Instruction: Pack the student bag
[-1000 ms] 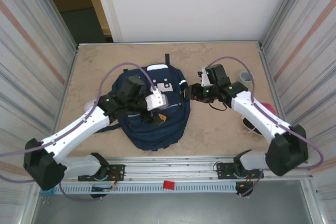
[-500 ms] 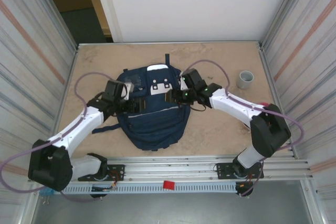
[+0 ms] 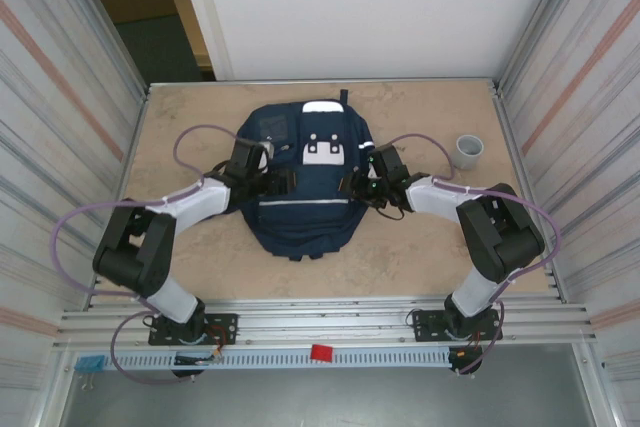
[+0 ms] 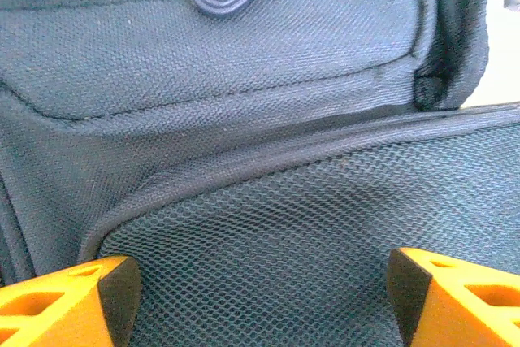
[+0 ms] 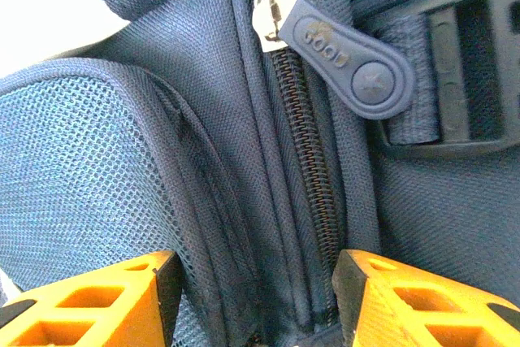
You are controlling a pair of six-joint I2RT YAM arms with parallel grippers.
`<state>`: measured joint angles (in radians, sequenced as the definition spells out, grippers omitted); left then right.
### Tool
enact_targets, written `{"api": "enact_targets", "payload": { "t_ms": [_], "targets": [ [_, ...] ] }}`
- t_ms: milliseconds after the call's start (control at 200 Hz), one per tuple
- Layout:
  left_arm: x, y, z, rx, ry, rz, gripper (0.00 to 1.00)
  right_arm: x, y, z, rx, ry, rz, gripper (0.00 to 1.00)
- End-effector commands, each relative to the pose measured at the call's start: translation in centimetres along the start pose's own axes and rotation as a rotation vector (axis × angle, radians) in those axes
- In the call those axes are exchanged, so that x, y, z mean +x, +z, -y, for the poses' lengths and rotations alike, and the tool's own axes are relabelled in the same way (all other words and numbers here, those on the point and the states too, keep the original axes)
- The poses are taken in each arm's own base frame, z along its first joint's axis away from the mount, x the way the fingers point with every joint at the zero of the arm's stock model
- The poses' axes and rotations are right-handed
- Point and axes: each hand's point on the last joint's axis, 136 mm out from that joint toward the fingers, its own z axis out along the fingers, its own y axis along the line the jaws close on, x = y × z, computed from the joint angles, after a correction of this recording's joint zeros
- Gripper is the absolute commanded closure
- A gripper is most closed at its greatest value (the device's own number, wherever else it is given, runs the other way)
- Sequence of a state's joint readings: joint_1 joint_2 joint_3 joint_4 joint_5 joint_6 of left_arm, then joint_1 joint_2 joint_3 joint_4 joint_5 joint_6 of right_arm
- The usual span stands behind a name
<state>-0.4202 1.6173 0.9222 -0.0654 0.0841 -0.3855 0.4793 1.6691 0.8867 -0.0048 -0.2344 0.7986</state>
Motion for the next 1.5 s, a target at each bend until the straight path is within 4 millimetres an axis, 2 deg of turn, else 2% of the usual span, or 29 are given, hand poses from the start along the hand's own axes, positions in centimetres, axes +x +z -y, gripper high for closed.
{"api": "enact_targets", "payload": {
  "t_ms": [0, 60, 115, 185, 241, 306, 326, 331, 341, 441, 501, 571, 651, 722, 777, 802, 852, 897, 982, 1007, 1042, 1082, 1158, 1198, 1248, 1288, 1338, 1378, 1498],
  "targets": [
    [-4.3, 0.4, 0.6, -0.002, 0.054, 0.069, 0.15, -3.5, -2.0, 0.8, 0.066, -0.052, 0.054, 0.46],
    [-6.7, -1.0, 1.2, -0.013, 0.100, 0.124, 0.12, -5.7, -4.5, 0.5, 0.087, -0.092, 0.113, 0.46],
    [-8.6, -3.2, 1.4, -0.032, 0.134, 0.189, 0.09, -7.6, -7.3, 0.5, 0.109, -0.124, 0.176, 0.47],
    [-10.7, -7.2, 1.5, -0.069, 0.178, 0.289, 0.02, -9.5, -11.2, 1.2, 0.143, -0.157, 0.265, 0.46],
    [-11.7, -10.8, 1.4, -0.106, 0.221, 0.363, 0.01, -10.5, -14.0, 2.2, 0.170, -0.169, 0.330, 0.41],
    [-11.9, -14.1, 0.2, -0.187, 0.247, 0.439, 0.01, -11.4, -17.2, 3.5, 0.196, -0.186, 0.412, 0.22],
    [-11.7, -14.8, -0.4, -0.216, 0.252, 0.456, 0.01, -11.5, -18.1, 3.9, 0.209, -0.196, 0.438, 0.13],
    [-11.7, -15.1, -0.5, -0.223, 0.253, 0.462, 0.01, -11.5, -18.3, 4.1, 0.213, -0.197, 0.444, 0.07],
    [-11.6, -15.5, -0.8, -0.238, 0.256, 0.472, 0.01, -11.6, -18.6, 4.4, 0.222, -0.200, 0.456, 0.01],
    [-9.3, -17.3, -4.2, -0.384, 0.273, 0.548, 0.01, -11.7, -21.3, 7.8, 0.337, -0.226, 0.586, 0.01],
    [-6.9, -16.9, -6.2, -0.443, 0.278, 0.570, 0.01, -11.3, -21.6, 10.4, 0.396, -0.236, 0.645, 0.01],
    [-4.6, -16.4, -8.4, -0.512, 0.259, 0.602, 0.01, -10.4, -20.9, 13.2, 0.420, -0.218, 0.669, 0.01],
    [-1.9, -14.8, -10.4, -0.550, 0.238, 0.593, 0.01, -9.7, -19.6, 15.8, 0.425, -0.201, 0.692, 0.01],
    [-2.3, -14.7, -11.0, -0.567, 0.231, 0.599, 0.01, -9.8, -18.8, 18.0, 0.458, -0.198, 0.754, 0.01],
    [-2.8, -13.5, -10.7, -0.508, 0.274, 0.633, 0.01, -9.7, -17.6, 19.8, 0.487, -0.204, 0.822, 0.01],
    [-2.9, -12.9, -10.7, -0.496, 0.303, 0.633, 0.01, -10.6, -17.8, 20.0, 0.488, -0.206, 0.882, 0.01],
    [-3.0, -12.1, -11.2, -0.526, 0.314, 0.607, 0.01, -11.9, -16.9, 19.2, 0.471, -0.252, 0.821, 0.01],
    [-1.9, -11.1, -11.8, -0.538, 0.297, 0.518, 0.01, -12.8, -16.2, 18.8, 0.471, -0.296, 0.823, 0.01],
    [0.1, -10.1, -12.8, -0.534, 0.299, 0.504, 0.01, -12.5, -13.6, 19.6, 0.427, -0.325, 0.832, 0.01],
    [-0.6, -10.6, -12.8, -0.535, 0.298, 0.564, 0.01, -12.8, -13.5, 19.2, 0.394, -0.356, 0.871, 0.01],
    [-0.9, -11.0, -13.1, -0.532, 0.288, 0.595, 0.01, -11.9, -13.0, 19.4, 0.404, -0.342, 0.786, 0.01],
    [-1.5, -11.4, -13.4, -0.496, 0.255, 0.668, 0.01, -12.2, -13.0, 19.2, 0.390, -0.345, 0.770, 0.01],
    [-1.8, -11.3, -14.1, -0.518, 0.292, 0.706, 0.01, -12.4, -11.5, 18.1, 0.340, -0.418, 0.717, 0.01],
    [-1.8, -10.8, -14.7, -0.508, 0.285, 0.725, 0.01, -12.2, -11.6, 18.0, 0.365, -0.421, 0.709, 0.01],
    [-1.4, -8.9, -15.6, -0.454, 0.257, 0.705, 0.01, -12.3, -11.5, 18.0, 0.361, -0.423, 0.719, 0.01],
    [-2.8, -8.5, -16.7, -0.500, 0.253, 0.732, 0.01, -12.2, -11.5, 18.1, 0.361, -0.416, 0.706, 0.01],
    [-2.1, -7.1, -17.6, -0.474, 0.172, 0.555, 0.01, -12.4, -11.5, 18.0, 0.359, -0.417, 0.713, 0.01],
    [-2.8, -6.9, -18.9, -0.458, 0.121, 0.551, 0.01, -12.2, -11.5, 18.1, 0.362, -0.413, 0.705, 0.01],
    [-2.6, -7.0, -18.4, -0.472, 0.145, 0.563, 0.01, -12.4, -11.5, 18.0, 0.362, -0.417, 0.711, 0.01]
  ]
}}
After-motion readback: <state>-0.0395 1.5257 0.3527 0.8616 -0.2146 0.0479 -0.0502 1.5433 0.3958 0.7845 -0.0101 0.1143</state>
